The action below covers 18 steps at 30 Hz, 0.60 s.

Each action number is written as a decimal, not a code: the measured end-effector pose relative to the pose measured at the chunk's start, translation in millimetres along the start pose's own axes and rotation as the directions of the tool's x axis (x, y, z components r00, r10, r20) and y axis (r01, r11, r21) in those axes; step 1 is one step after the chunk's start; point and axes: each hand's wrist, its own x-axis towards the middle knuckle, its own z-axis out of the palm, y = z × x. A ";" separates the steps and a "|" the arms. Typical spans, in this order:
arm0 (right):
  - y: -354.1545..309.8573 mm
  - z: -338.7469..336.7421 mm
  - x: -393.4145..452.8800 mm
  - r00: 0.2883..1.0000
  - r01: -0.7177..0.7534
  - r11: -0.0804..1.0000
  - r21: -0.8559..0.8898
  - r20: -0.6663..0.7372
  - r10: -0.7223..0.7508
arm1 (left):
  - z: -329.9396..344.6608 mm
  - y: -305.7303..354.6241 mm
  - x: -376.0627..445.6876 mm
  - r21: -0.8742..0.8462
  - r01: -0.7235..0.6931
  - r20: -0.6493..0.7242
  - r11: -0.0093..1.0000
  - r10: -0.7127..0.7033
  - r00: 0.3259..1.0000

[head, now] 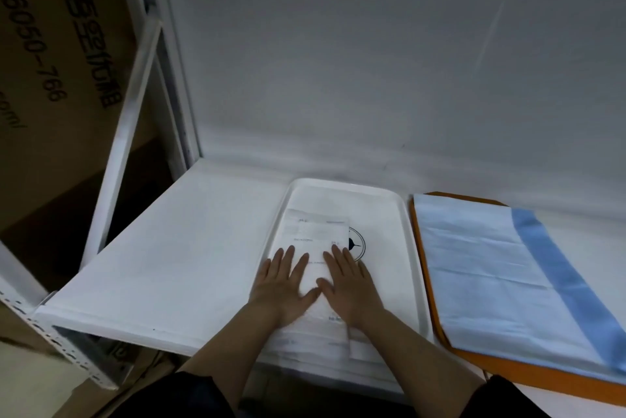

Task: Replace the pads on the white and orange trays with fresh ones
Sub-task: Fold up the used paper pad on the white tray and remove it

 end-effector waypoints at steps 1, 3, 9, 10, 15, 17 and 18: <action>2.1 -3.3 -5.4 1.000 0.006 1.000 -0.007 0.025 -0.006 | -1.9 3.3 -1.6 0.010 0.020 0.012 1.000 -0.020 1.000; 4.6 -10.7 -14.6 0.997 0.025 1.000 -0.018 0.073 -0.024 | -6.0 8.0 -7.4 0.021 0.045 0.028 0.999 -0.046 0.999; -5.5 -28.2 -41.4 0.985 0.099 0.992 -0.079 0.147 -0.087 | -19.0 6.4 -43.1 -0.019 -0.032 0.024 0.999 0.032 0.999; -9.0 -29.8 -46.8 0.984 0.113 0.990 -0.087 0.146 -0.099 | -21.9 5.9 -51.3 -0.024 -0.039 0.026 0.999 0.040 0.999; -26.9 -36.4 -74.2 0.974 0.134 0.991 0.028 0.178 -0.137 | -30.4 3.5 -85.6 0.013 -0.084 -0.025 0.996 0.084 0.996; -32.6 -39.7 -84.0 0.969 0.132 0.987 0.088 0.198 -0.147 | -28.5 -1.2 -95.4 0.003 -0.108 -0.033 0.994 0.108 0.994; -34.6 -40.4 -89.0 0.964 0.141 0.985 0.102 0.211 -0.160 | -26.8 -3.7 -100.9 -0.018 -0.127 -0.025 0.992 0.127 0.992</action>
